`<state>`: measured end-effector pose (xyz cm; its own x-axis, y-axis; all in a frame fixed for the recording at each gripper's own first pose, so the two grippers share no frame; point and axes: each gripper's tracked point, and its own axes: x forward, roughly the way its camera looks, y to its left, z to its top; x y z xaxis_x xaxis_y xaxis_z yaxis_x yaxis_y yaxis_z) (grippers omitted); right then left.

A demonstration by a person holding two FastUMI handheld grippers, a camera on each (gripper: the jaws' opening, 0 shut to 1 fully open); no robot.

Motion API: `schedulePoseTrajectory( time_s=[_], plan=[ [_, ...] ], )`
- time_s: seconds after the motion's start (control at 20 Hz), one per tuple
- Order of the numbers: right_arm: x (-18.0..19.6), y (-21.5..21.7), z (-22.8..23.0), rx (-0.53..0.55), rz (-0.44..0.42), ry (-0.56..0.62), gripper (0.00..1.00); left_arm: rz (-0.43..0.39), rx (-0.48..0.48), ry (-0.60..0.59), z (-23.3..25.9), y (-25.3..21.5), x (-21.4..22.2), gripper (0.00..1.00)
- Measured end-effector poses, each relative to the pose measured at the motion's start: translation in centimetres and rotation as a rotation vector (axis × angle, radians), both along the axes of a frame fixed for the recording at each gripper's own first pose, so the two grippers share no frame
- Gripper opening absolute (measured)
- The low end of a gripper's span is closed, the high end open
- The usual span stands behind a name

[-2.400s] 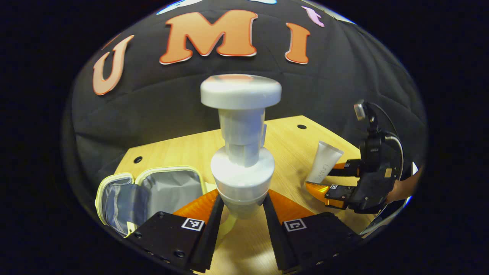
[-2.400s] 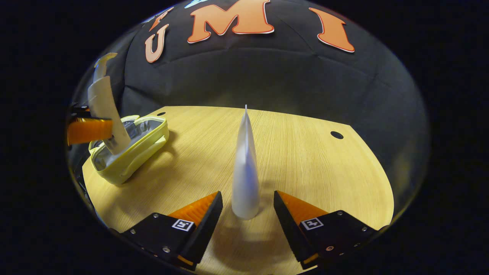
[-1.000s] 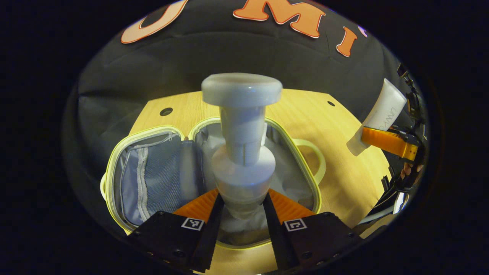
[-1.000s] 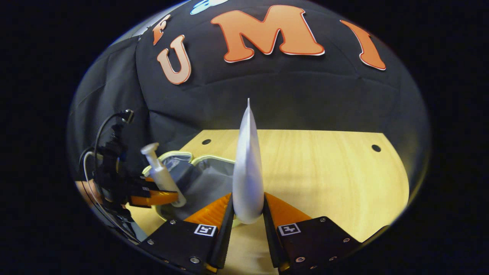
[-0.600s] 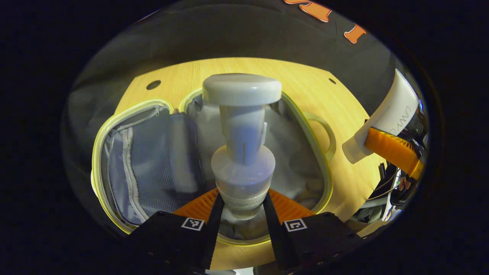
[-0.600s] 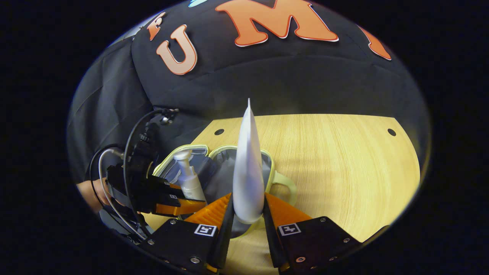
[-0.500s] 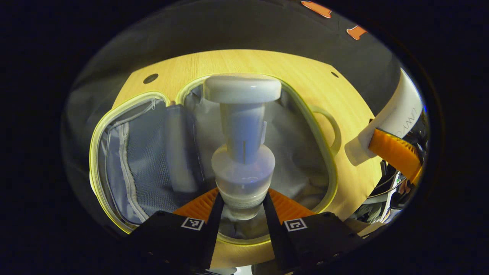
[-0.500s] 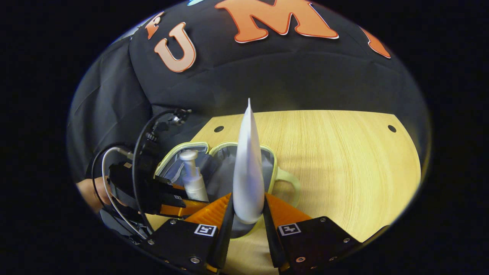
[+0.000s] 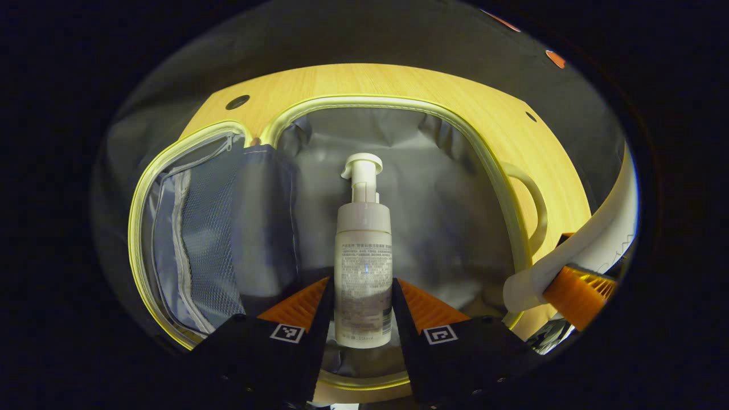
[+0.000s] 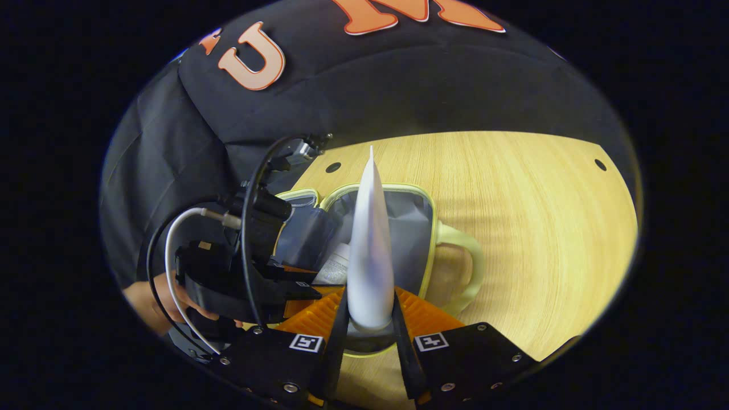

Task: First open the suitcase, pack the skin care products into it, and then close the suitcase.

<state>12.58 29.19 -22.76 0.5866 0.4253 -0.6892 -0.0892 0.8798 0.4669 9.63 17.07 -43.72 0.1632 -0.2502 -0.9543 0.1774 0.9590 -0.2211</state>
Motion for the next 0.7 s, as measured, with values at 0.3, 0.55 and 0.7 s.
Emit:
schedulePoseTrajectory(
  time_s=[0.3,0.55,0.7],
  plan=[
    [0.7,0.7,-2.8,0.054,0.028,0.127,0.45,0.167,-0.045,-0.146,3.8,2.1,0.4,0.64],
    [0.6,2.0,-6.5,0.041,0.012,0.298,0.45,0.275,0.097,-0.306,8.4,10.3,0.4,0.66],
    [1.0,2.1,-7.5,0.021,-0.016,0.352,0.45,0.401,0.184,-0.346,11.3,17.0,-0.9,0.66]
  ],
)
